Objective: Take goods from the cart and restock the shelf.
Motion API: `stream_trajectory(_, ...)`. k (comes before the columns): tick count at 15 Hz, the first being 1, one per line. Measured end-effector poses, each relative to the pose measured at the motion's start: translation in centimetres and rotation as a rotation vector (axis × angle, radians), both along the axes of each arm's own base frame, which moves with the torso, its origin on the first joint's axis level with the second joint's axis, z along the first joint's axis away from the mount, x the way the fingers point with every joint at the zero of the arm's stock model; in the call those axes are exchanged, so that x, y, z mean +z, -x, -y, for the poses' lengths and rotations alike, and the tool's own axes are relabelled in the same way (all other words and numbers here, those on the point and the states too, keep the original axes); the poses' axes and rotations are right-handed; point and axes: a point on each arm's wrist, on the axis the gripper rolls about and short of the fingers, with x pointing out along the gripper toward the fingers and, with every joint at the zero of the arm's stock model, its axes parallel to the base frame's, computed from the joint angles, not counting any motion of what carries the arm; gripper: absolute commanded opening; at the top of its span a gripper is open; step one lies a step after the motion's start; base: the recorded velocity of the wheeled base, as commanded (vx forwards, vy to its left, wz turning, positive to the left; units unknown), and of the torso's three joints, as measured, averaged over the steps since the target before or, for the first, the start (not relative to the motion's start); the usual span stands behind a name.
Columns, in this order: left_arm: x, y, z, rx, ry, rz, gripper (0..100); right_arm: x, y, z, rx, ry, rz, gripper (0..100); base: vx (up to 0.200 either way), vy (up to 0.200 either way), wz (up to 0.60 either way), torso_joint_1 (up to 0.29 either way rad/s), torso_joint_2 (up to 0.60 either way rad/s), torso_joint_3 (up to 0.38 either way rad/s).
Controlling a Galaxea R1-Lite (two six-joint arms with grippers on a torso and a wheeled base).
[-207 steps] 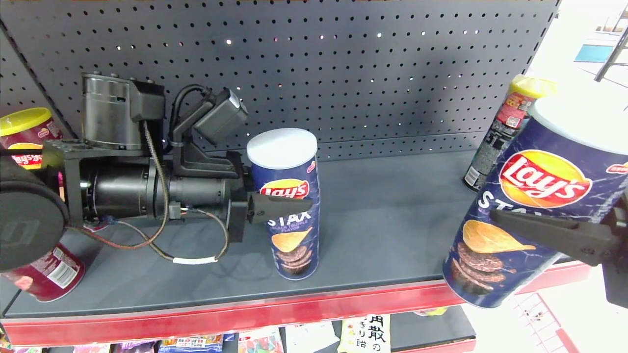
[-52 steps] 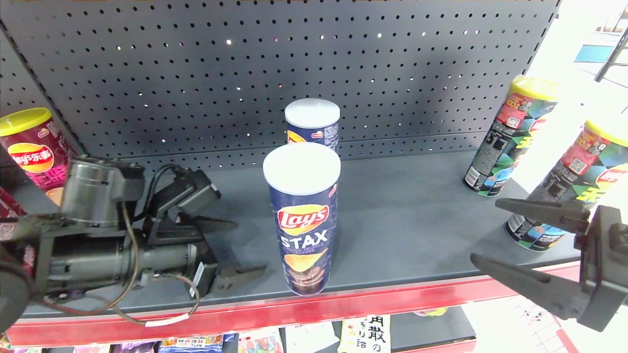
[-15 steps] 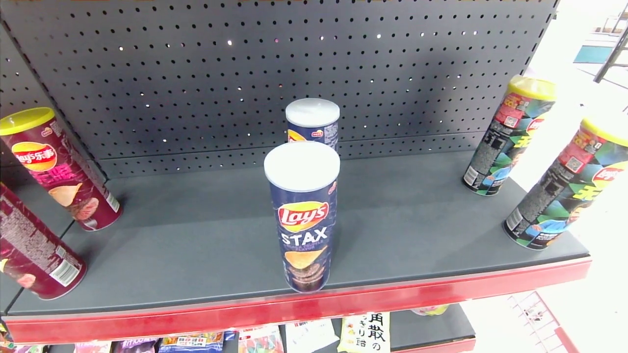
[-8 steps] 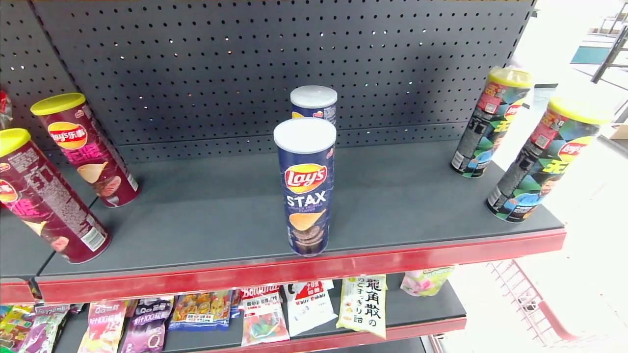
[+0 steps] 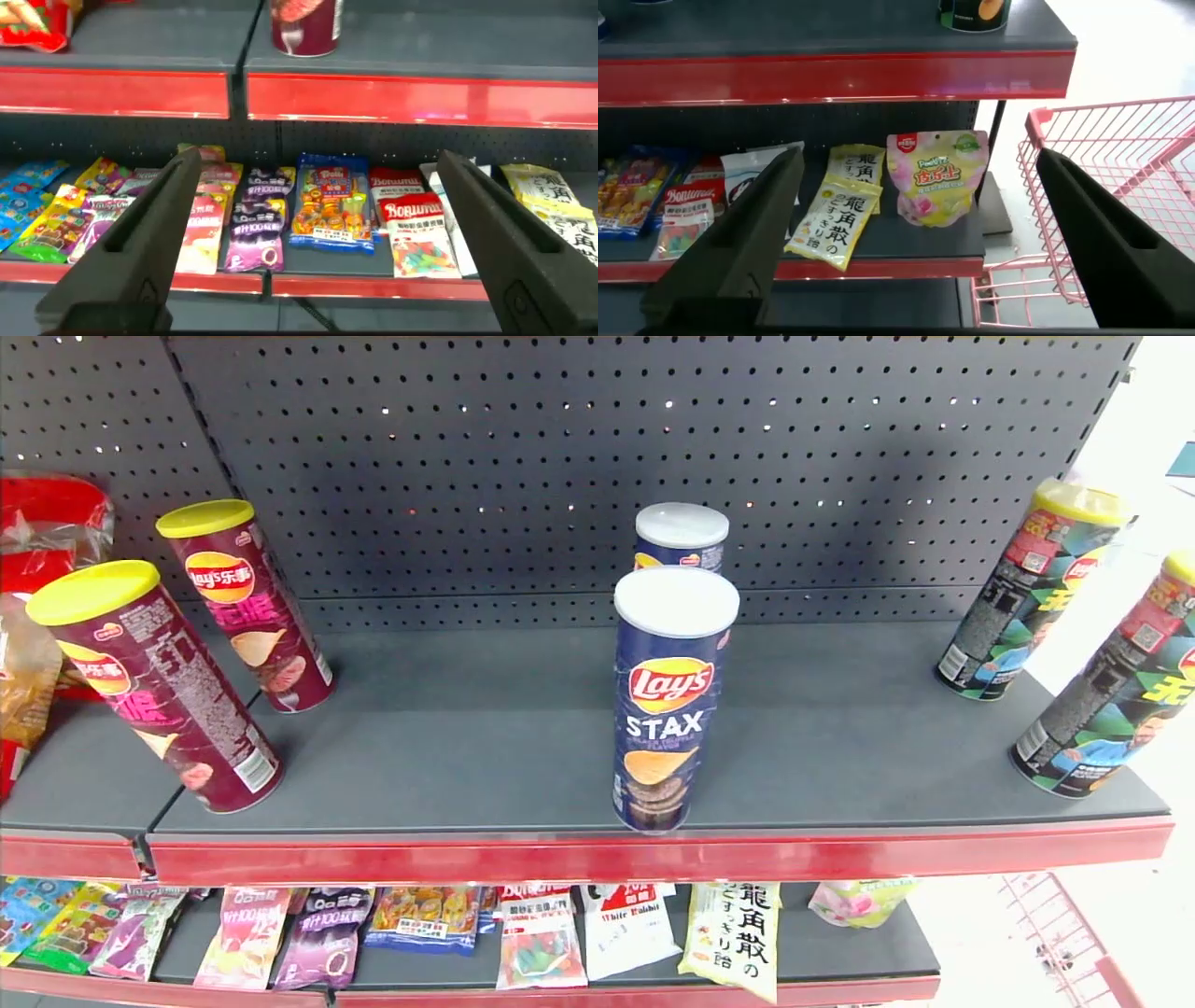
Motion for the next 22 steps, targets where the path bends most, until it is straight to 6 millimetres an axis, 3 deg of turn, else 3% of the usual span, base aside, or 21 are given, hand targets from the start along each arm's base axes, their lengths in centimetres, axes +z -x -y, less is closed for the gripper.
stream_trajectory(6,0.8,0.1,0.1,-0.067,0.008,0.034,100,0.0,0.0,0.0,0.002,0.000,0.000,100,0.000,0.000,0.00,0.000,0.00,0.000)
stream_trajectory(7,2.1,0.3,0.1,-0.085,0.037,0.067,100,0.0,0.0,0.0,0.001,0.000,0.000,100,0.000,0.000,0.00,0.000,0.00,0.000)
stream_trajectory(10,8.7,-0.1,0.0,-0.160,0.117,0.096,100,0.0,0.0,0.0,0.001,0.000,0.000,100,0.000,0.000,0.00,0.000,0.00,0.000)
stream_trajectory(12,12.8,-2.7,0.4,-0.273,0.141,0.024,100,0.0,0.0,0.0,0.001,0.000,0.000,100,0.000,0.000,0.00,0.000,0.00,0.000)
stream_trajectory(14,15.0,-6.0,1.3,-0.433,0.106,-0.069,100,0.0,0.0,0.0,0.001,0.000,0.000,100,0.000,0.000,0.00,0.000,0.00,0.000)
stream_trajectory(19,15.0,-12.0,4.8,-0.770,-0.037,-0.273,100,0.0,0.0,0.0,0.001,0.000,0.000,100,0.000,0.000,0.00,0.000,0.00,0.000)
stream_trajectory(22,14.3,-14.7,6.9,-0.841,-0.068,-0.363,100,0.0,0.0,0.0,0.000,0.003,-0.001,100,0.000,0.000,0.00,0.000,0.00,0.000)
